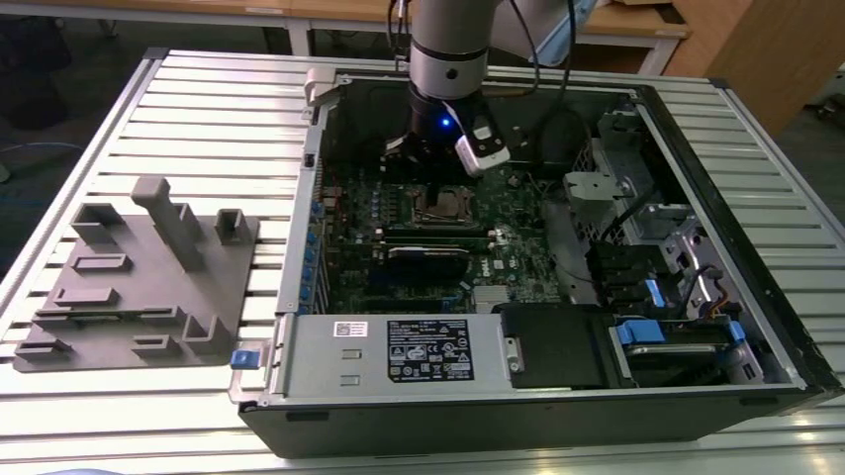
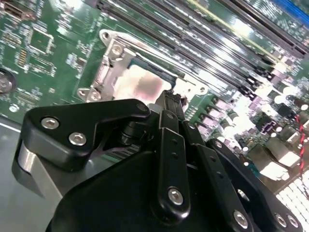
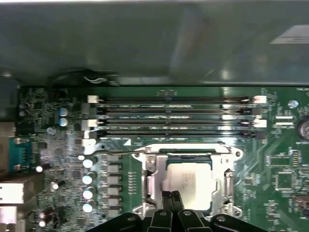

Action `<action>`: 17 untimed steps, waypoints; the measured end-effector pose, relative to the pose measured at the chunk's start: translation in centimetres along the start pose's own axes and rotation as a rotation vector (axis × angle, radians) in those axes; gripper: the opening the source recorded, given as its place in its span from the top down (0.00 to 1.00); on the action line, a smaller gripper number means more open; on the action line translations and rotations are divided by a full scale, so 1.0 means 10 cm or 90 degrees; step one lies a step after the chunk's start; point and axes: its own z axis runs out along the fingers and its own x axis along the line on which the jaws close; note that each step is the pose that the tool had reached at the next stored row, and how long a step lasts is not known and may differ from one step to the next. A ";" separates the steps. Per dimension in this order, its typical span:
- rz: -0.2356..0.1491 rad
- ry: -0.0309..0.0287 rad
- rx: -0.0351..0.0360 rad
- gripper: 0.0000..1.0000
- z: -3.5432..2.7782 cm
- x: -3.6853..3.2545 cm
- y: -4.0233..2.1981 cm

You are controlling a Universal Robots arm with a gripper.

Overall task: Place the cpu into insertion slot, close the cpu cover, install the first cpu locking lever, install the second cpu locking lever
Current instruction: 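Close the cpu cover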

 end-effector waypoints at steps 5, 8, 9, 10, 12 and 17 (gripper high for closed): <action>0.000 0.0001 -0.0005 0.89 0.001 0.034 -0.001; 0.000 0.0001 -0.0093 0.89 0.002 0.035 0.000; 0.000 0.0002 -0.0097 0.89 0.002 0.037 0.000; 0.000 0.0001 -0.0098 0.89 0.002 0.042 0.000; 0.000 0.0001 -0.0098 0.89 0.006 0.072 -0.001; 0.000 0.0002 -0.0104 0.89 0.041 0.105 -0.001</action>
